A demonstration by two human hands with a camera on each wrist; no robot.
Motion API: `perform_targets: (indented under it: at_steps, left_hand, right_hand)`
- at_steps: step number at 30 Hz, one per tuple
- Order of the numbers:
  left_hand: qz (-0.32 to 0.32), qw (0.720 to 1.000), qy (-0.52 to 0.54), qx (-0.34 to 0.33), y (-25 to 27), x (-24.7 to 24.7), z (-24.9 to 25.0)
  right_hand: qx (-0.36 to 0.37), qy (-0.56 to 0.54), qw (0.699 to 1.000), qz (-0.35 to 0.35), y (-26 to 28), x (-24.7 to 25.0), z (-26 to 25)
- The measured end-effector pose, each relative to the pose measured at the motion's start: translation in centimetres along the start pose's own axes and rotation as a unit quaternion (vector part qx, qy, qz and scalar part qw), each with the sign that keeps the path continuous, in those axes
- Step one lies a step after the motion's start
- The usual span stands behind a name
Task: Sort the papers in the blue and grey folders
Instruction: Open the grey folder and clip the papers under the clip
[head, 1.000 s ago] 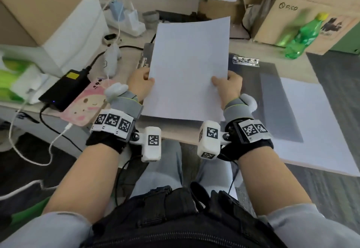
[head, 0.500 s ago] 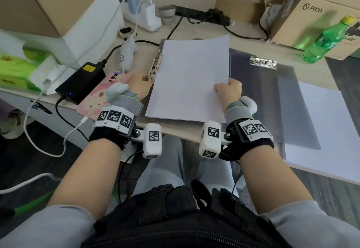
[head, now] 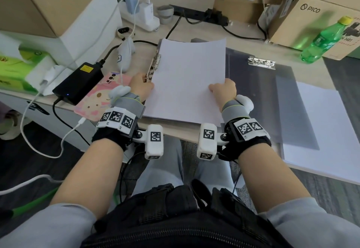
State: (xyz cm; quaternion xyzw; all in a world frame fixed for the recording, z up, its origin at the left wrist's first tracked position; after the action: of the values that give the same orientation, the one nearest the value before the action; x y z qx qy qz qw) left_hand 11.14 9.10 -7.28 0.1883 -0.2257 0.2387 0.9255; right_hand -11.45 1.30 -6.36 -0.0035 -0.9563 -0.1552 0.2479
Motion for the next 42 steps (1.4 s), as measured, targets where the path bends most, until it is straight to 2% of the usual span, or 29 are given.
perform_targets:
  at_steps: [5, 9, 14, 17, 21, 34, 39, 42]
  left_hand:
    - [0.001, 1.000, -0.002, 0.014, 0.0, -0.1, 0.3]
    - [-0.008, 1.000, 0.003, 0.014, -0.1, -0.2, 0.2]
    - [-0.028, 1.000, 0.000, 0.013, -0.4, -0.3, 0.3]
    - [-0.043, 0.999, 0.002, 0.017, -1.0, -0.2, 0.2]
    - [-0.072, 0.997, -0.026, 0.013, -1.5, 0.2, 0.9]
    - [-0.102, 0.993, -0.068, 0.006, -3.5, 0.6, 0.8]
    - [-0.151, 0.987, -0.042, 0.039, -3.8, 0.9, 1.2]
    - [-0.159, 0.987, -0.004, 0.027, -4.3, 0.9, 1.3]
  right_hand:
    - [0.007, 0.034, 0.999, -0.010, 0.1, 0.2, -0.1]
    - [0.016, 0.135, 0.990, -0.029, -0.2, 0.1, -0.4]
    - [0.060, 0.308, 0.949, -0.020, -0.3, -0.5, -1.3]
    - [0.097, 0.355, 0.927, -0.071, -0.5, -1.7, -1.8]
    - [0.119, 0.363, 0.917, -0.114, -0.8, -3.1, -2.8]
    - [0.072, 0.410, 0.903, -0.102, -2.7, -5.2, -3.9]
    - [0.105, 0.379, 0.908, -0.143, -2.7, -6.3, -4.5]
    - [0.119, 0.362, 0.910, -0.167, -2.5, -6.6, -4.9]
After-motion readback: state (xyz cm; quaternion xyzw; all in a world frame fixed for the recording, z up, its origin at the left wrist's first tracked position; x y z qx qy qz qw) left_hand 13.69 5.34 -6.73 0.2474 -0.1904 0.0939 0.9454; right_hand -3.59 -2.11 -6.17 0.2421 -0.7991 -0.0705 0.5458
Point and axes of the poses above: each hand's wrist, its own y-axis away from the middle knuckle, its own x-axis out of the back of the hand, z = x × y, the point moved 3 cm from there along -y, towards the middle knuckle
